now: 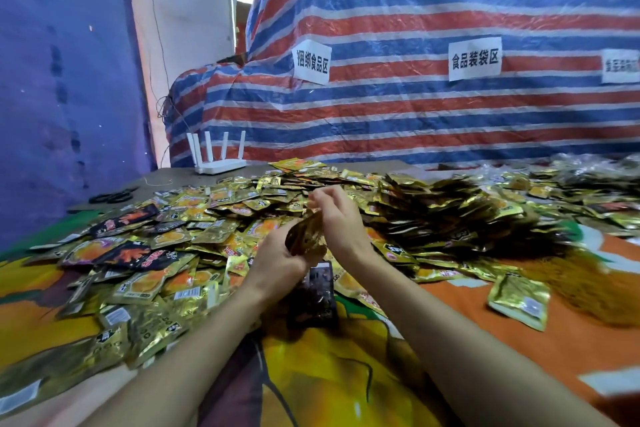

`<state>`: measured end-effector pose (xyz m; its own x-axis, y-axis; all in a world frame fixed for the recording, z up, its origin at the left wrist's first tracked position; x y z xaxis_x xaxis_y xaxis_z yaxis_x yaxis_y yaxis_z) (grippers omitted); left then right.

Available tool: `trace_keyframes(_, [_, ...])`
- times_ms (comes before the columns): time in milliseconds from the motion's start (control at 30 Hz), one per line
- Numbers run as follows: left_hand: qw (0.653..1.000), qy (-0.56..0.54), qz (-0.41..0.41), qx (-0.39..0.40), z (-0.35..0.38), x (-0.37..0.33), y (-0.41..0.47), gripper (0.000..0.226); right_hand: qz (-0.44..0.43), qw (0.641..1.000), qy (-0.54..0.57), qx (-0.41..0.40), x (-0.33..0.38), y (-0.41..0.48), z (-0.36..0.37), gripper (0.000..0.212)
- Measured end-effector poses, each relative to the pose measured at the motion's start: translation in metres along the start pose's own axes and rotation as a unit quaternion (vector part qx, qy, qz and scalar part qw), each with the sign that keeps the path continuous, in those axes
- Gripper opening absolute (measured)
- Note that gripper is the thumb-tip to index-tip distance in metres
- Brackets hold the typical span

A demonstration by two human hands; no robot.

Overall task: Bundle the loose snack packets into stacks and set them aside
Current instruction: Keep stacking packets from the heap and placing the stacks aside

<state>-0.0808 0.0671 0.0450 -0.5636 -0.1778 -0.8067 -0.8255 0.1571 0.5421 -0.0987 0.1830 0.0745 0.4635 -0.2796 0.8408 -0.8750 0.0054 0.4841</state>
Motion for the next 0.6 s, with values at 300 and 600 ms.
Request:
trace_keyframes(300, [0.999,0.013,-0.010,0.043,0.009,0.007,-0.003,0.016,0.110,0.855,-0.507,0.020,-0.019,-0.014,-0.149,0.018])
trace_keyframes(600, [0.997,0.050,0.032,0.055,0.009,0.005,0.000,0.022,0.231,0.674,-0.693,0.112,-0.072,-0.044,-0.283,0.012])
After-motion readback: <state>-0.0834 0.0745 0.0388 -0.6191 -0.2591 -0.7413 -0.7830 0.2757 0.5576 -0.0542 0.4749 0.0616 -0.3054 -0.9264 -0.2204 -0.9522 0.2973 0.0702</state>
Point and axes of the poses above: each hand's wrist, its own y-axis towards the middle knuckle, its own z-axis out of the palm, x = y × z, the point moved 6 cm from there along y, towards the middle knuckle, and after that the axes turned 7 degrees about -y, right-handed, at the moved point
